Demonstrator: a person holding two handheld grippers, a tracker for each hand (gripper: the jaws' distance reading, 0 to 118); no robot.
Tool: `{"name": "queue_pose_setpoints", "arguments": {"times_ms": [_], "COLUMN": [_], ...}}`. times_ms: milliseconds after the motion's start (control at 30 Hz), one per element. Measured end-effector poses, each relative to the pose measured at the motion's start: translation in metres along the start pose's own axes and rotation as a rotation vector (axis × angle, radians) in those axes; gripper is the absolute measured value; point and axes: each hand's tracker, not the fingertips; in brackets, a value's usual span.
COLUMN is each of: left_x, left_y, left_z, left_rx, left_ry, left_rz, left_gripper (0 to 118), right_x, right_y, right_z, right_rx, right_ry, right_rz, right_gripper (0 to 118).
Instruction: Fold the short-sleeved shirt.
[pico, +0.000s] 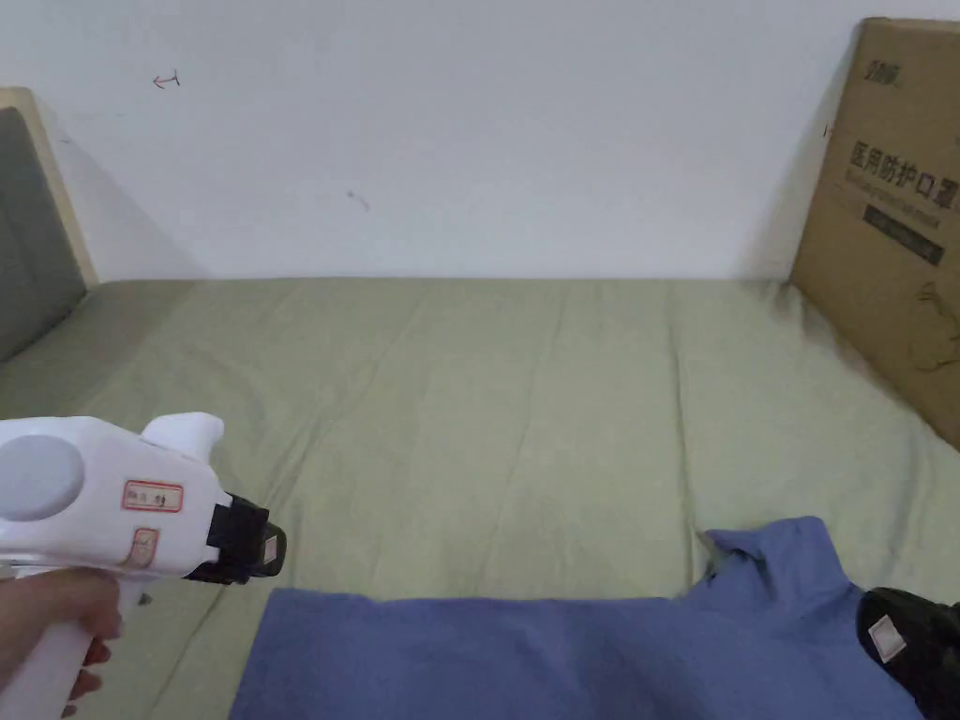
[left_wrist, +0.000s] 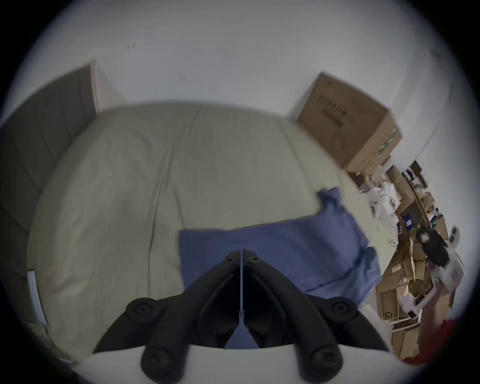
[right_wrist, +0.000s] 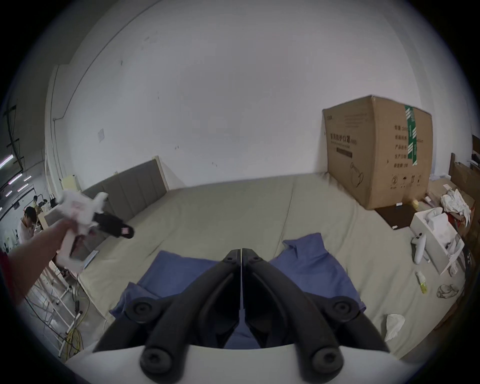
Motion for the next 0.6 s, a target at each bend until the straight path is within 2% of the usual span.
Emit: {"name": "queue_pose_setpoints", "arguments": {"times_ms": [67, 100, 133, 167, 200, 233, 267, 333, 433, 500, 533, 600], "left_x": [-0.024, -0.032, -0.036, -0.041, -0.046, -0.048, -0.050, -0.051, -0.038, -0.019, -0.013, -0.006], "left_y": [0.010, 0.011, 0.008, 0.006, 0.003, 0.000, -0.003, -0.012, -0.019, -0.026, -0.025, -0.029], "left_z": [-0.046, -0.062, -0.079, -0.093, -0.110, -0.120, -0.126, -0.149, -0.161, -0.151, -0.142, -0.134], "left_rx": [-0.083, -0.098, -0.099, -0.101, -0.133, -0.138, -0.120, -0.152, -0.167, -0.114, -0.100, -0.088], "left_ry": [0.077, 0.087, 0.101, 0.098, 0.091, 0.084, 0.081, 0.109, 0.172, 0.217, 0.225, 0.211], "left_rz": [0.020, 0.026, 0.028, 0.032, 0.051, 0.051, 0.046, 0.044, -0.091, -0.209, -0.222, -0.226], "left_gripper": [3, 17, 46, 95, 117, 117, 111, 111, 110, 86, 68, 3], "right_x": [0.003, 0.005, 0.008, 0.010, 0.013, 0.015, 0.018, 0.021, 0.025, 0.030, 0.035, 0.049], "right_y": [-0.007, -0.010, -0.015, -0.018, -0.022, -0.024, -0.026, -0.030, -0.033, -0.033, -0.032, -0.021], "right_z": [-0.011, -0.016, -0.021, -0.026, -0.030, -0.033, -0.036, -0.039, -0.040, -0.041, -0.042, -0.049], "right_rx": [-0.038, -0.058, -0.078, -0.091, -0.109, -0.125, -0.140, -0.161, -0.174, -0.178, -0.172, -0.132], "right_ry": [0.006, 0.004, -0.001, -0.003, -0.003, -0.004, -0.008, -0.013, -0.031, -0.036, -0.038, -0.048], "right_rz": [-0.023, -0.031, -0.038, -0.041, -0.042, -0.042, -0.042, -0.042, -0.036, -0.037, -0.039, -0.042], "right_gripper": [1, 1, 1, 1, 1, 1, 1, 1, 1, 1, 1, 1]}}
